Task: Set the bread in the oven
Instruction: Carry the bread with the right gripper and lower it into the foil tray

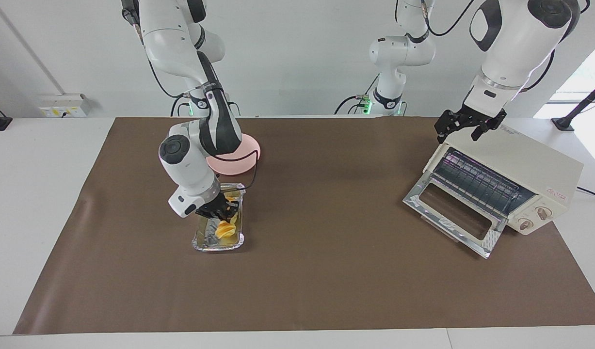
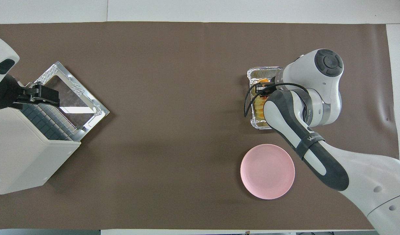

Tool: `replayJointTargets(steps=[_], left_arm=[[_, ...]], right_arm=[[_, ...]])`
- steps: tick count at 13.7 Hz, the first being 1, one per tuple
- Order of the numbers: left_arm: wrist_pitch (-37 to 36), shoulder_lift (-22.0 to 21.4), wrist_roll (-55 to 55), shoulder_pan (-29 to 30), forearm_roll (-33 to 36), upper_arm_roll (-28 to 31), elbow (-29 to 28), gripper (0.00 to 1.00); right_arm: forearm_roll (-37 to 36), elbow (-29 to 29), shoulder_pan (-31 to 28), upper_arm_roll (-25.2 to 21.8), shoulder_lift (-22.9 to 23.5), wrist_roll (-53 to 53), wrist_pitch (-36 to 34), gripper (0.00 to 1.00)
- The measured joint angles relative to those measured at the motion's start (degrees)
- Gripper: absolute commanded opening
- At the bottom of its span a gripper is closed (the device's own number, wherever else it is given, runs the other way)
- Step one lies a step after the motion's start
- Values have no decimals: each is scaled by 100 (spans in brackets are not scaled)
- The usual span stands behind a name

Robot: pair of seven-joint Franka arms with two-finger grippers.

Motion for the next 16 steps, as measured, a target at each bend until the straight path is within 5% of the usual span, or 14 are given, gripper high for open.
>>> replayJointTargets(steps=[1, 2, 16], left_arm=[[0, 0, 0, 0, 0, 0, 0, 100], [0, 0, 0, 0, 0, 0, 0, 100], [0, 0, 0, 0, 0, 0, 0, 100]], right_arm=[[0, -28, 0, 0, -5, -10, 16, 75], [-1, -31, 0, 0, -14, -12, 16, 100], [-20, 60, -499, -53, -348, -21, -541, 100]])
